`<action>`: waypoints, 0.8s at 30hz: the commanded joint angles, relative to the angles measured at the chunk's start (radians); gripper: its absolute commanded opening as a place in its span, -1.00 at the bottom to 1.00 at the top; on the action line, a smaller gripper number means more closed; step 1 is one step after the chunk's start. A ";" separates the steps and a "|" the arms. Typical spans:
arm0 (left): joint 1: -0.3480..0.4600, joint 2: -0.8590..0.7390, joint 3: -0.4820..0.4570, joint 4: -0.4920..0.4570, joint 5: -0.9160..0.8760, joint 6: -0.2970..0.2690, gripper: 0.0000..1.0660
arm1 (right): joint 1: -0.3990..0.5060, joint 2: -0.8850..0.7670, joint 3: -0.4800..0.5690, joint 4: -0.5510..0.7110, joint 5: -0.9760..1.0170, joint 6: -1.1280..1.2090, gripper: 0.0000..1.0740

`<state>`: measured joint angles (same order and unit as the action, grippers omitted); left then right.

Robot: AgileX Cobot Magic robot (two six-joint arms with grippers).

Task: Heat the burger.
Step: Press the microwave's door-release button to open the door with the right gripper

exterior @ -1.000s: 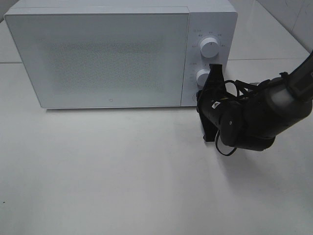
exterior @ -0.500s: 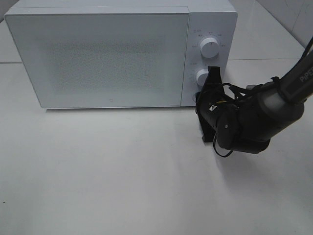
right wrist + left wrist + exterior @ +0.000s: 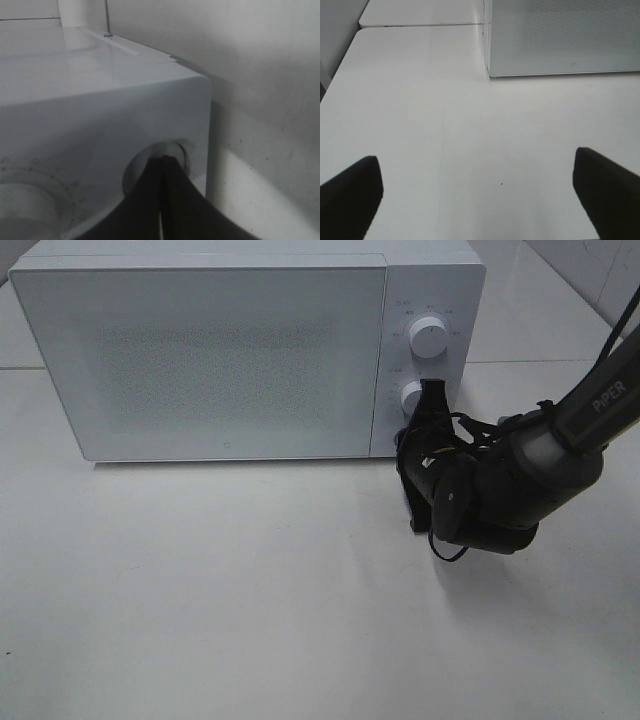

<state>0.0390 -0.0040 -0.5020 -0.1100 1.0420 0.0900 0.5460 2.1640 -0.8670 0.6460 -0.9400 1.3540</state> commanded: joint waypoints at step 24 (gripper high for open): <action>0.004 -0.021 0.004 -0.002 -0.003 0.003 0.84 | -0.051 0.034 -0.159 -0.012 -0.175 -0.062 -1.00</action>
<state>0.0390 -0.0040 -0.5020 -0.1100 1.0420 0.0900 0.5460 2.1970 -0.9370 0.7110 -0.9180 1.2930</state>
